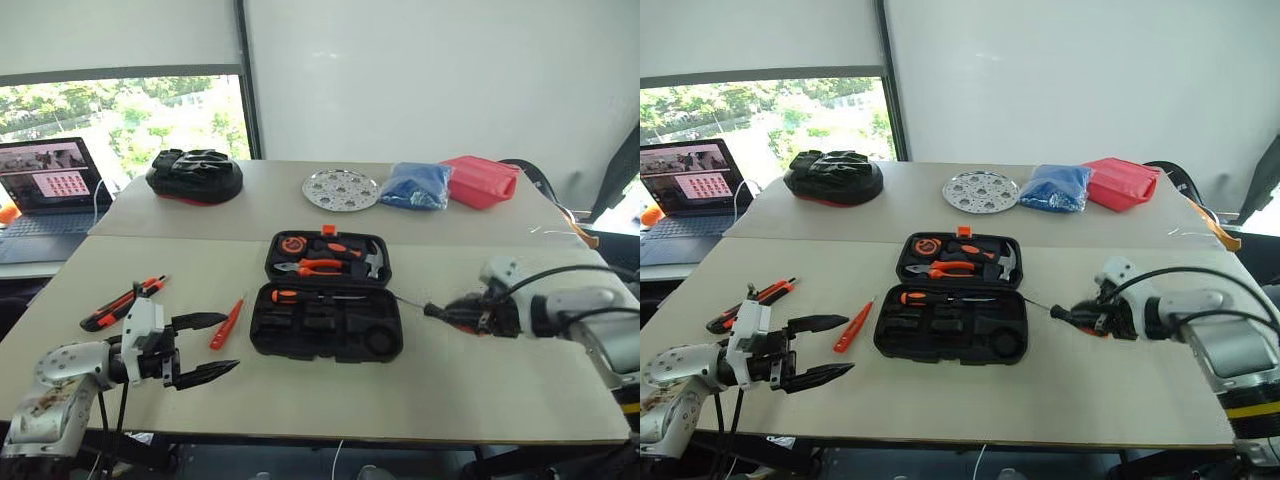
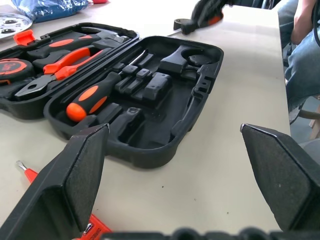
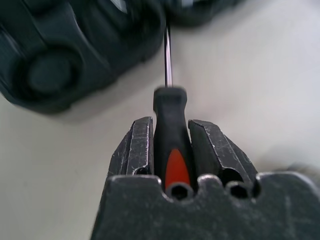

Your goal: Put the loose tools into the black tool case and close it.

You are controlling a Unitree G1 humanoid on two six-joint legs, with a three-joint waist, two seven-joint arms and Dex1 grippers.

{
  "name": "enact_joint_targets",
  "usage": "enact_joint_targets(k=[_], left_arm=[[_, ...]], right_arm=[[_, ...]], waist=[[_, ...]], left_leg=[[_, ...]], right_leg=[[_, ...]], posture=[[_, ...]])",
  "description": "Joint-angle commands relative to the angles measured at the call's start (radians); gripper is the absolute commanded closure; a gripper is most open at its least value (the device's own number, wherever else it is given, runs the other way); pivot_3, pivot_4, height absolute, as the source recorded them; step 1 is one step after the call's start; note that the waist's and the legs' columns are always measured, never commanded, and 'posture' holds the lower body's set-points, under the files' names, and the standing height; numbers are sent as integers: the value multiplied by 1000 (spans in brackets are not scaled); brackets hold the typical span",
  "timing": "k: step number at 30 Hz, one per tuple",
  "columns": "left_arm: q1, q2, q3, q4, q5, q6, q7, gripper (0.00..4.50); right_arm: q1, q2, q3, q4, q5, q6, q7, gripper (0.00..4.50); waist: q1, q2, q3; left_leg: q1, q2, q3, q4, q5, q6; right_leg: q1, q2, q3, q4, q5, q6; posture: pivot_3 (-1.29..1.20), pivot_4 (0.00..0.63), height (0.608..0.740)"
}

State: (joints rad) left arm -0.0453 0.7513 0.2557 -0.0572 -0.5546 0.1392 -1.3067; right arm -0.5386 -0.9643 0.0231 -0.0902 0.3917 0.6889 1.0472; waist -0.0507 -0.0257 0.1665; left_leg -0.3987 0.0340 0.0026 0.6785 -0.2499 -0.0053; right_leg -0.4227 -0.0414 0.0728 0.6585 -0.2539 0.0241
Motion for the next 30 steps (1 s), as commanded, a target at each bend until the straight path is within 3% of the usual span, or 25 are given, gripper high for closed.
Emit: enact_joint_targets(k=[1,4,7,17,23,26,30], left_arm=[[8,1,26,-39,-28,6,18,0],[10,-8,18,-38,-22,1,26,0],[22,-11,27,-56,-26,3,38,0],[86,-20,44,-99,-31,-4,70,0],[86,-22,36,-94,-28,-8,70,0],[76,-25,25,-84,-22,-11,65,0],[48,-33,1,-71,-14,-14,62,0]], right_arm=[[-157,74,121,-112,22,54,56,3615],[-251,158,243,-53,-61,18,61,3615],[-276,151,301,6,-133,-33,90,3615],[-187,51,205,12,-115,-13,145,3615],[78,-163,24,-32,-117,18,136,1841],[151,-174,-26,-41,-100,35,107,885],[141,-117,8,-22,-106,53,75,885]], waist=[[-9,0,0],[-14,-1,-1],[3,-2,0],[23,-1,0],[42,-1,0],[31,-1,0],[6,-1,0]], left_leg=[[0,1,-1,0,0,0],[2,3,-2,-1,0,0],[0,1,-3,0,0,0],[-6,-1,-2,0,-1,1],[-5,-2,-2,1,-1,1],[-4,-2,-2,1,-1,1],[1,0,0,0,-1,1]], right_leg=[[1,2,0,0,0,0],[2,5,-1,1,1,-2],[0,3,-2,2,1,-2],[-3,-3,-3,-2,1,3],[-1,-4,-3,-3,1,3],[-1,-3,-3,-2,1,3],[2,0,-1,-1,2,0]], posture=[[0,150,740],[0,150,740],[0,150,740],[0,150,740],[0,150,740],[0,150,740],[0,150,740]])
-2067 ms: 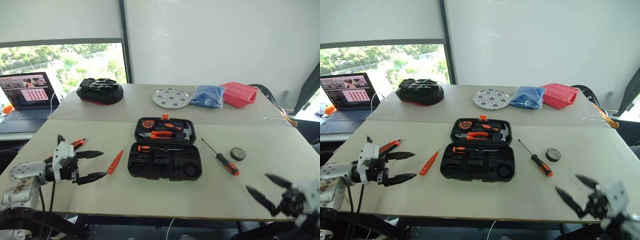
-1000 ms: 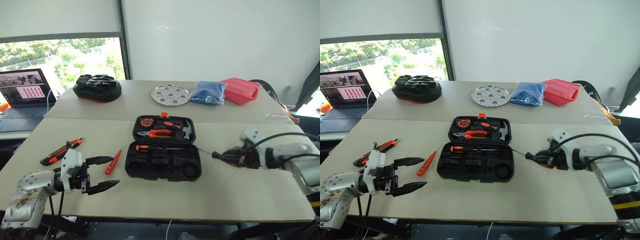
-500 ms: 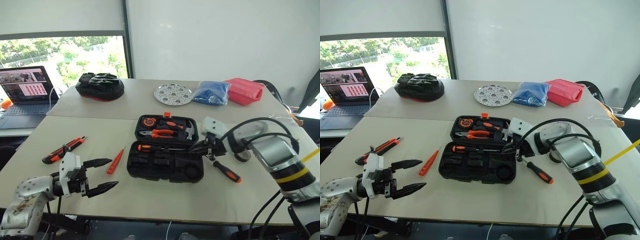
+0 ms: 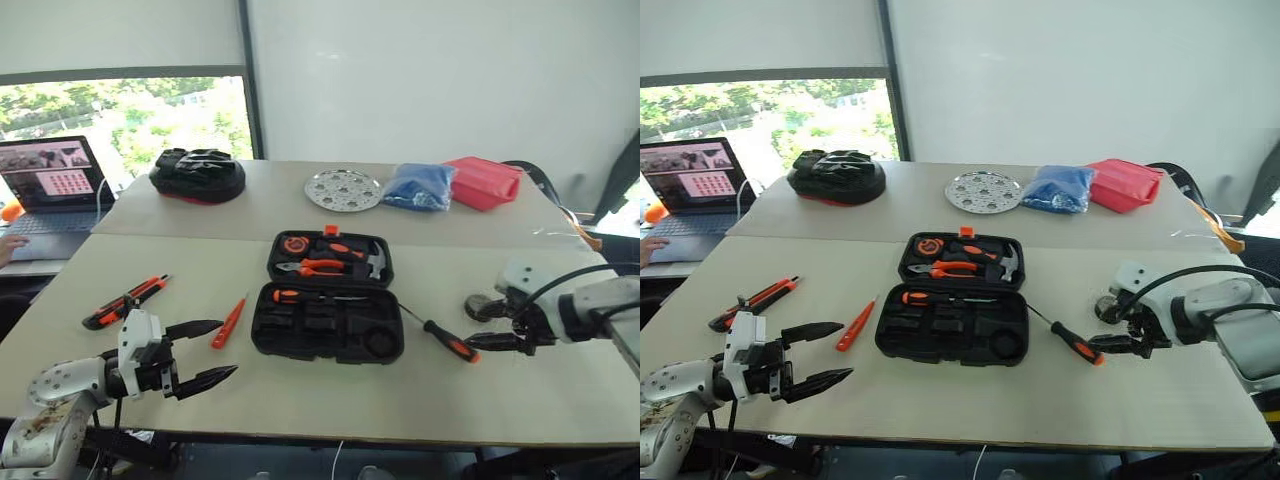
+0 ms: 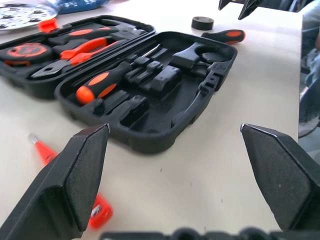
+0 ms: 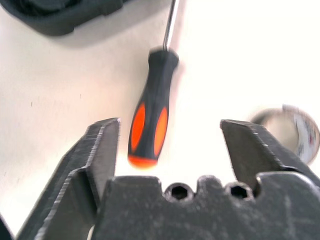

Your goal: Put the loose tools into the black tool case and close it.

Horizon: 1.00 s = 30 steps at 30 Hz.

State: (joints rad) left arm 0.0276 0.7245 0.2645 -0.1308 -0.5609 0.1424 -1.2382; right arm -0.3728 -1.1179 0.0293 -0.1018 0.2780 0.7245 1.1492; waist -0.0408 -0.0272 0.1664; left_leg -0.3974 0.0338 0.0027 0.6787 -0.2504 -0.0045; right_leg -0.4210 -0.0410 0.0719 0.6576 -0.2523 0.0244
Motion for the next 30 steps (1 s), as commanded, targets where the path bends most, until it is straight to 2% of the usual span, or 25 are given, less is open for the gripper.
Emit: enact_joint_targets(k=[1,10,13,19,20,30], left_arm=[[-34,-7,-13,7,-7,-17,-7,0],[-60,-4,-19,18,-5,-13,-13,0],[-64,-4,-22,21,-4,-11,-14,0],[-72,-1,-23,28,-3,-9,-16,0],[-70,0,-21,28,-3,-9,-17,0],[-72,-9,-32,38,5,-20,-18,0]], right_arm=[[-41,54,24,4,-6,17,-35,885],[-178,164,178,155,-110,31,-76,885],[-218,199,224,190,-128,54,-63,1546],[-211,169,239,204,-143,78,-28,3543],[-204,163,227,199,-140,84,-29,3659],[-86,125,-7,117,-77,151,-140,3678]], waist=[[-7,0,0],[-1,0,0],[-1,0,0],[4,0,0],[5,0,0],[11,0,0]], left_leg=[[0,0,0,0,0,0],[-2,-1,-1,0,1,0],[-3,0,-1,0,0,0],[-3,-1,-1,0,0,0],[-3,-1,-1,0,0,0],[-3,-2,-1,0,0,0]], right_leg=[[0,1,0,0,0,0],[-2,1,1,0,0,0],[-2,1,1,-1,0,0],[-1,0,0,-1,0,0],[-1,0,0,-1,0,0],[-2,-1,0,-1,0,1]], posture=[[0,150,740],[0,150,740],[0,150,740],[0,150,740],[0,150,740],[0,150,740]])
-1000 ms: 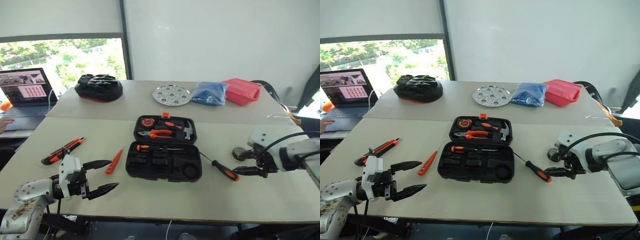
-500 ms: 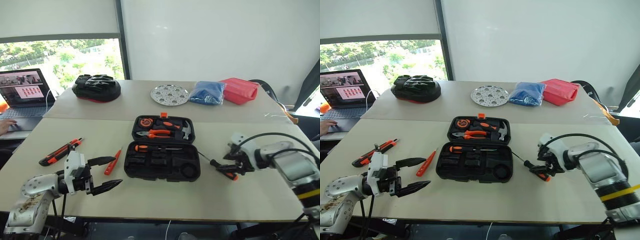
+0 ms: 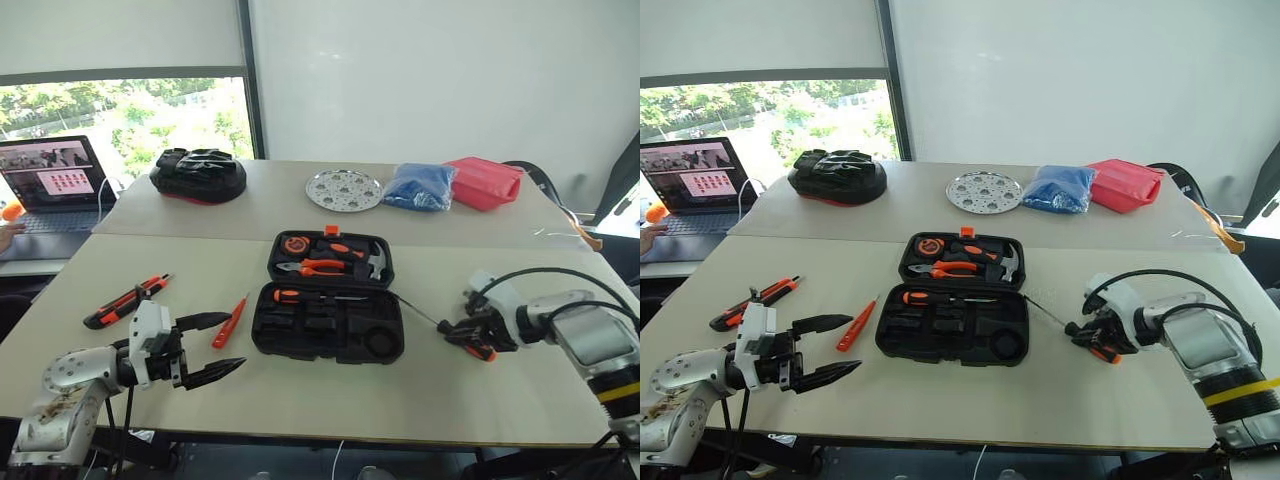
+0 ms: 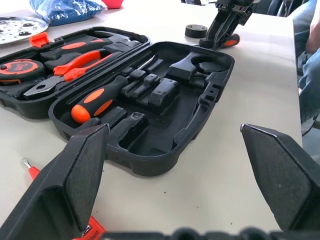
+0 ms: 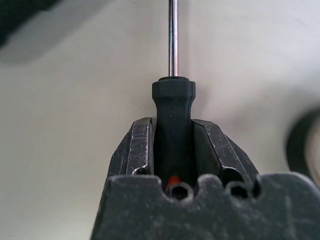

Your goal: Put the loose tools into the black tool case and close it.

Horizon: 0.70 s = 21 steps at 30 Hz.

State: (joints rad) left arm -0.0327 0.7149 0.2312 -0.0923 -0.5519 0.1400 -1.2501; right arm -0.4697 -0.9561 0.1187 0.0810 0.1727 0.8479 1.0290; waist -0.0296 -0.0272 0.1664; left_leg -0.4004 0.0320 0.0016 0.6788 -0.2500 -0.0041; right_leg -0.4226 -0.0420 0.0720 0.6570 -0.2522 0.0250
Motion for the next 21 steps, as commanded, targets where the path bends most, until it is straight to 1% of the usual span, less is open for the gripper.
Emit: enact_joint_targets(k=[1,4,7,9,12,14,18,21], left_arm=[[-16,0,-1,3,-4,-19,-6,0],[-28,4,-2,15,-3,-23,-9,0],[-36,7,-2,27,-3,-25,-12,0],[-40,8,-3,36,-1,-27,-17,0],[-47,6,-8,46,2,-26,-19,0],[-47,3,-10,47,2,-27,-18,0],[-35,-4,-10,40,2,-30,-12,0],[-22,-10,-6,30,1,-30,-2,0]], right_arm=[[17,-46,-117,-87,41,35,-19,3678],[-16,-44,-183,-159,109,28,9,3678],[-87,-26,-171,-224,173,-36,85,3678],[-172,-3,-83,-239,160,-67,125,3678],[-315,70,71,-210,118,-85,171,3678],[-395,126,174,-152,59,-114,187,3678],[-517,231,337,-11,-60,-169,197,3678],[-573,302,407,95,-128,-210,189,3678]], waist=[[0,0,0],[-10,0,0],[-19,1,0],[-21,1,0],[-24,1,0],[-21,1,0],[-11,1,0],[-8,1,0]], left_leg=[[0,0,0,0,0,0],[0,0,0,0,0,0],[1,1,0,0,0,0],[2,2,0,0,0,0],[2,2,1,0,0,0],[2,2,0,0,0,0],[-1,1,0,0,0,0],[-4,0,-1,0,0,0]], right_leg=[[0,0,0,0,0,0],[0,0,0,1,0,0],[0,1,0,1,0,0],[0,2,0,1,0,0],[0,2,1,1,0,-1],[0,2,0,1,0,-1],[-2,1,0,1,0,-1],[-4,-1,-2,1,1,-1]], posture=[[0,150,740],[0,150,740],[0,150,740],[0,150,740],[0,150,740],[0,150,740],[0,150,740],[0,150,740]])
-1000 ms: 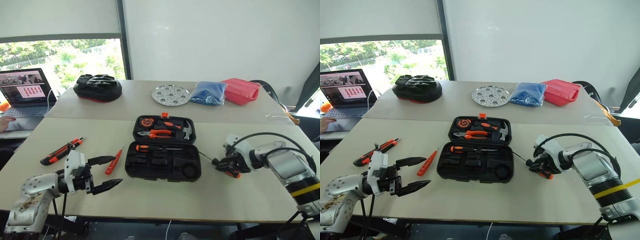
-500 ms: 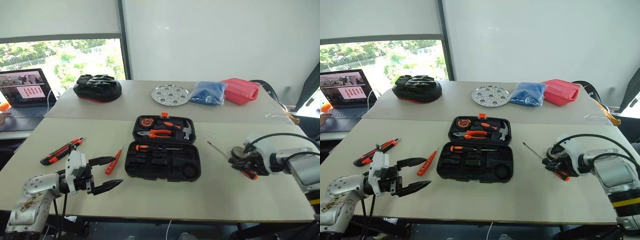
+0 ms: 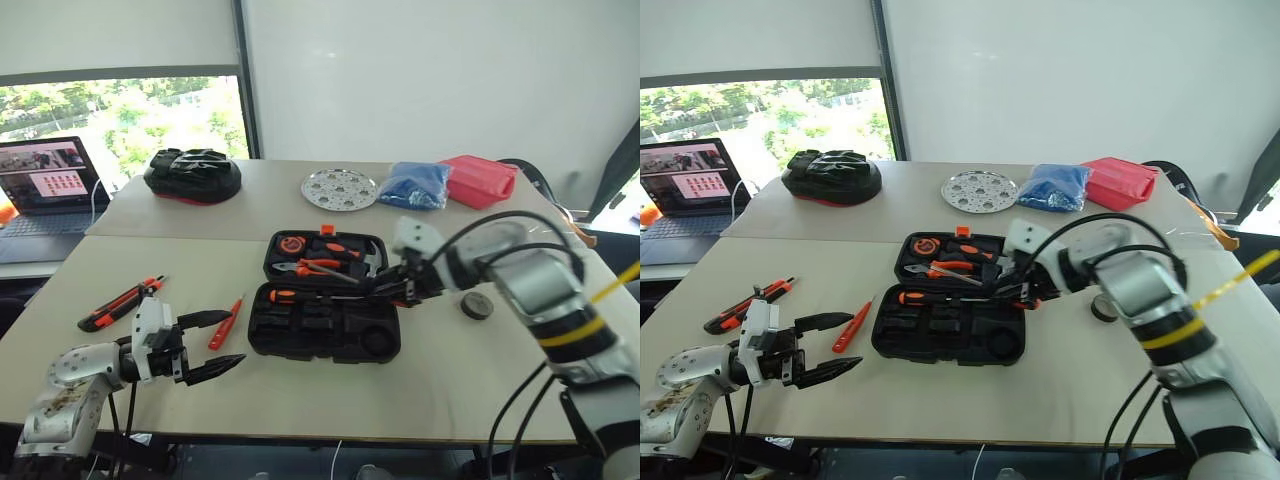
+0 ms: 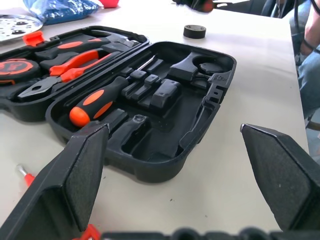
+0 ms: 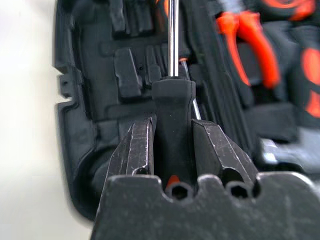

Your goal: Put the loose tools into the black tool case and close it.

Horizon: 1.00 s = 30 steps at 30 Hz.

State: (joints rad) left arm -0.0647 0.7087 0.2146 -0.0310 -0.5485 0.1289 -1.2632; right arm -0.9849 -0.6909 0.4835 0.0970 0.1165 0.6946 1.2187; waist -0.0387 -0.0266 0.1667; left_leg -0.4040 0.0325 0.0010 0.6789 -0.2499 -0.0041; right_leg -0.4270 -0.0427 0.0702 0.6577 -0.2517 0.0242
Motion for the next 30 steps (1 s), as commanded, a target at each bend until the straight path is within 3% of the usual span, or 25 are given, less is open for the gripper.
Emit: enact_joint_targets(k=[1,14,30], left_arm=[[13,-6,11,-35,-3,-19,15,0],[82,-4,36,-99,-19,-10,58,0],[88,-3,36,-127,-22,3,84,0]], right_arm=[[-68,52,56,107,-86,-69,4,3678],[-88,111,118,263,-217,-190,83,3678],[-72,184,90,194,-225,-156,112,3678]], waist=[[2,0,0],[-3,0,0],[-7,0,0]], left_leg=[[0,0,0,0,0,0],[1,0,-1,0,0,0],[5,1,0,0,0,0]], right_leg=[[0,0,0,0,0,0],[0,0,-1,2,0,0],[1,0,-1,5,0,-1]], posture=[[0,150,740],[0,150,740],[0,150,740]])
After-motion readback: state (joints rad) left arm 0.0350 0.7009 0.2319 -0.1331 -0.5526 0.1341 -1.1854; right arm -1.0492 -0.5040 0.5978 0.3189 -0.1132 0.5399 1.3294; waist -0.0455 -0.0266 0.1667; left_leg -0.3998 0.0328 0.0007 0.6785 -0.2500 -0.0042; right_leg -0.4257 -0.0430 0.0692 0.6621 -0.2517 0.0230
